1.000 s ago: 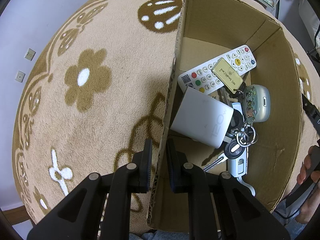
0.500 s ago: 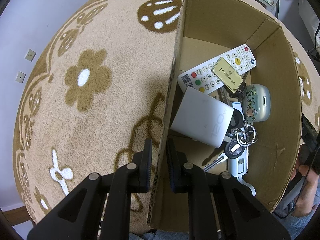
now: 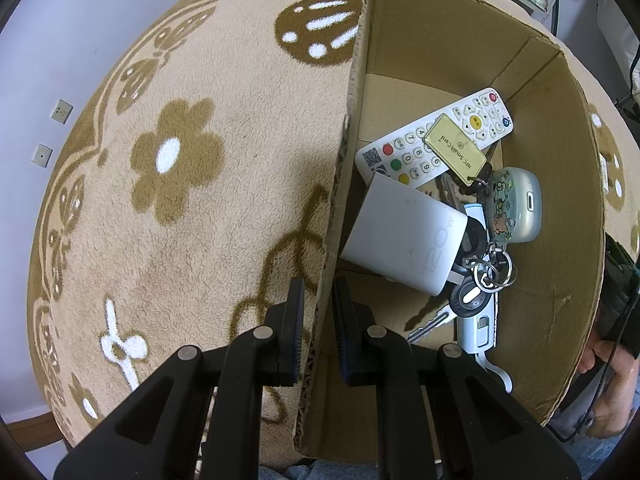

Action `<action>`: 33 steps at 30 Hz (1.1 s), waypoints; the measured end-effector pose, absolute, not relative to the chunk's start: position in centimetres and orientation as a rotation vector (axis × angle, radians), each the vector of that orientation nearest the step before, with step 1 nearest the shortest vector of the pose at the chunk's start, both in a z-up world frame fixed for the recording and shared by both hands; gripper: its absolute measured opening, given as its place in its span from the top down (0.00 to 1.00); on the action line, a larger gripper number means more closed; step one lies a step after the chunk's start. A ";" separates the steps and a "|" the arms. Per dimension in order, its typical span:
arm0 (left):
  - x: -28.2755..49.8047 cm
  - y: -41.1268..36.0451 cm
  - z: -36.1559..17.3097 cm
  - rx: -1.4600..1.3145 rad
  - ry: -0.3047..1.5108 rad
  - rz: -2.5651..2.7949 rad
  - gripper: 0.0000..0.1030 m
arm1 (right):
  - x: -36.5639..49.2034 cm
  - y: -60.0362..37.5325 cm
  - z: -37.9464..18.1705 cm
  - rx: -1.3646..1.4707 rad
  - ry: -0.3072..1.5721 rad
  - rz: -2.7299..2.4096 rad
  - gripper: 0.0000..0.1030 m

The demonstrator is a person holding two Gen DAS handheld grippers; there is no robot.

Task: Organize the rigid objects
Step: 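Move the right tool to the yellow oval case and grasp it, then carry the yellow oval case into the box and release it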

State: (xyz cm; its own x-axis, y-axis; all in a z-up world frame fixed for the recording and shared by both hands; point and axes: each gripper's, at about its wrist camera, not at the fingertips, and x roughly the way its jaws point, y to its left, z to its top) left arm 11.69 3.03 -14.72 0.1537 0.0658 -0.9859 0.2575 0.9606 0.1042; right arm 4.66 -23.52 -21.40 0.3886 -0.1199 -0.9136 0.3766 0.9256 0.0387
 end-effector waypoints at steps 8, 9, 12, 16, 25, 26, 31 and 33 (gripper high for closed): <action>11.7 3.2 -14.6 0.267 1.417 -0.146 0.86 | 3.9 -23.2 -20.5 0.304 1.095 -0.358 0.42; 11.7 3.2 -14.6 0.264 1.418 -0.147 0.86 | 3.7 -23.4 -20.4 0.326 1.094 -0.352 0.42; 11.8 3.2 -14.7 0.259 1.420 -0.146 0.86 | 3.2 -24.0 -19.9 0.401 1.091 -0.342 0.42; 11.9 3.3 -14.7 0.260 1.419 -0.147 0.86 | 3.0 -23.9 -18.6 0.426 1.070 -0.322 0.42; 11.8 3.2 -14.8 0.263 1.418 -0.146 0.86 | 2.5 -22.5 -12.8 0.423 0.924 -0.266 0.42; 11.8 3.2 -14.8 0.264 1.418 -0.147 0.86 | 2.4 -22.1 -11.8 0.420 0.890 -0.251 0.42; 11.8 3.3 -14.7 0.264 1.418 -0.147 0.86 | 3.0 -19.9 -8.6 0.390 0.790 -0.164 0.42; 11.8 3.3 -14.8 0.265 1.418 -0.147 0.86 | 3.2 -18.5 -8.0 0.377 0.762 -0.125 0.42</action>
State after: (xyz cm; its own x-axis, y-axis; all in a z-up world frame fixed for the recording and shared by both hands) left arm 11.84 3.25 -14.75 0.1500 0.0562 -0.9871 0.2579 0.9616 0.0939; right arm 3.21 -18.53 -7.99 0.7200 0.0243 -0.6935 0.2453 0.9260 0.2870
